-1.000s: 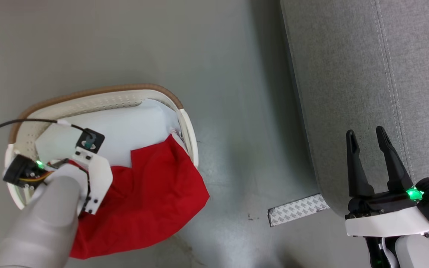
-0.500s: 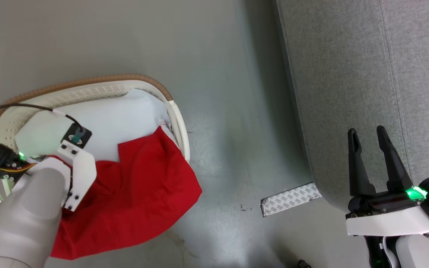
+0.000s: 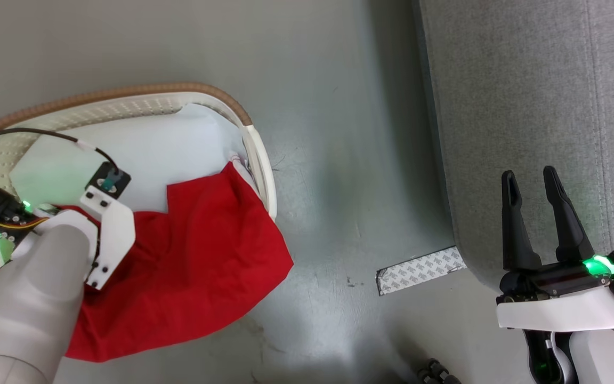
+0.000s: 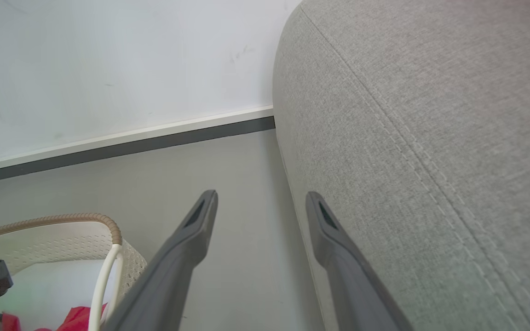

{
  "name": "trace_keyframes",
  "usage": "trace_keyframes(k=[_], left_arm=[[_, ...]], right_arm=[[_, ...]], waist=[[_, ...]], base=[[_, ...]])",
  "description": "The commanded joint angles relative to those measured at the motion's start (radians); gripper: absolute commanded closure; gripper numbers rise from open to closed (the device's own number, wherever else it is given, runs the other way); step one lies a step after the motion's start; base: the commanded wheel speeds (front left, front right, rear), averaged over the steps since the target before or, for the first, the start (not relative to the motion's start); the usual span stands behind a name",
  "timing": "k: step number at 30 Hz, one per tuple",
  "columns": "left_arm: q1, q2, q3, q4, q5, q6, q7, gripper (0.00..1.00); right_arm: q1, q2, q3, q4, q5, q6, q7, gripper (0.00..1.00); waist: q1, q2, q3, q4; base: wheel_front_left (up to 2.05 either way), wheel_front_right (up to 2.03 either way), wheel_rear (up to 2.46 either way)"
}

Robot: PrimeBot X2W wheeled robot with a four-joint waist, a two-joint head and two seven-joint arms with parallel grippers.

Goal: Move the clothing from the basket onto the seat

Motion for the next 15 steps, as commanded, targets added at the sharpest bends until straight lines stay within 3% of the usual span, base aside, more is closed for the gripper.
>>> trace_keyframes(k=[1, 4, 5, 7, 8, 11, 12, 13, 15], left_arm=[[-0.008, 0.0, 0.001, -0.003, -0.016, -0.001, -0.001, 0.0], [-0.008, -0.011, -0.001, -0.005, -0.023, -0.005, -0.007, 0.0], [-0.008, -0.011, -0.003, -0.005, -0.025, -0.006, -0.008, 0.05], [-0.009, -0.014, -0.006, -0.005, -0.029, -0.007, -0.01, 0.26], [-0.01, -0.014, -0.007, -0.004, -0.031, -0.008, -0.011, 0.43], [-0.013, -0.016, -0.011, -0.002, -0.039, -0.013, -0.015, 0.71], [-0.014, -0.018, -0.012, -0.001, -0.044, -0.014, -0.014, 0.94], [-0.015, -0.019, -0.013, 0.0, -0.048, -0.016, -0.016, 1.0], [-0.015, -0.026, -0.015, 0.001, -0.057, -0.022, -0.019, 1.0]], right_arm=[[-0.011, 0.0, 0.002, -0.007, 0.001, -0.003, 0.0, 0.0], [-0.016, 0.0, 0.003, -0.007, -0.002, -0.003, 0.0, 0.0], [-0.018, 0.0, 0.003, -0.008, -0.001, -0.003, 0.0, 0.0], [-0.023, 0.0, 0.002, -0.009, -0.001, -0.003, 0.0, 0.0], [-0.025, 0.0, -0.001, -0.011, -0.002, -0.003, 0.0, 0.0], [-0.023, 0.0, -0.013, -0.012, -0.006, -0.003, 0.0, 0.0], [-0.024, 0.001, -0.018, -0.012, -0.007, -0.003, 0.0, 0.0], [-0.025, 0.001, -0.021, -0.012, -0.009, -0.003, 0.0, 0.0], [-0.026, 0.0, -0.028, -0.01, -0.009, -0.003, 0.0, 0.0]], waist=[[-0.0001, 0.0, 0.004, 0.001], [-0.0001, 0.0, 0.012, 0.002], [-0.0001, 0.0, 0.015, 0.002], [-0.0001, 0.0, 0.021, 0.001], [-0.0001, 0.0, 0.025, 0.0], [-0.0001, 0.0, 0.033, -0.002], [-0.0001, 0.0, 0.035, -0.001], [-0.0001, 0.0, 0.037, -0.001], [-0.0001, 0.0, 0.039, 0.002]], base=[[0.0, 0.0, 0.0], [0.0, 0.0, 0.0], [0.0, 0.0, 0.0], [0.0, 0.0, 0.0], [0.0, 0.0, 0.0], [0.0, 0.0, 0.0], [0.0, 0.0, 0.0], [0.0, 0.0, 0.0], [0.0, 0.0, 0.0]])
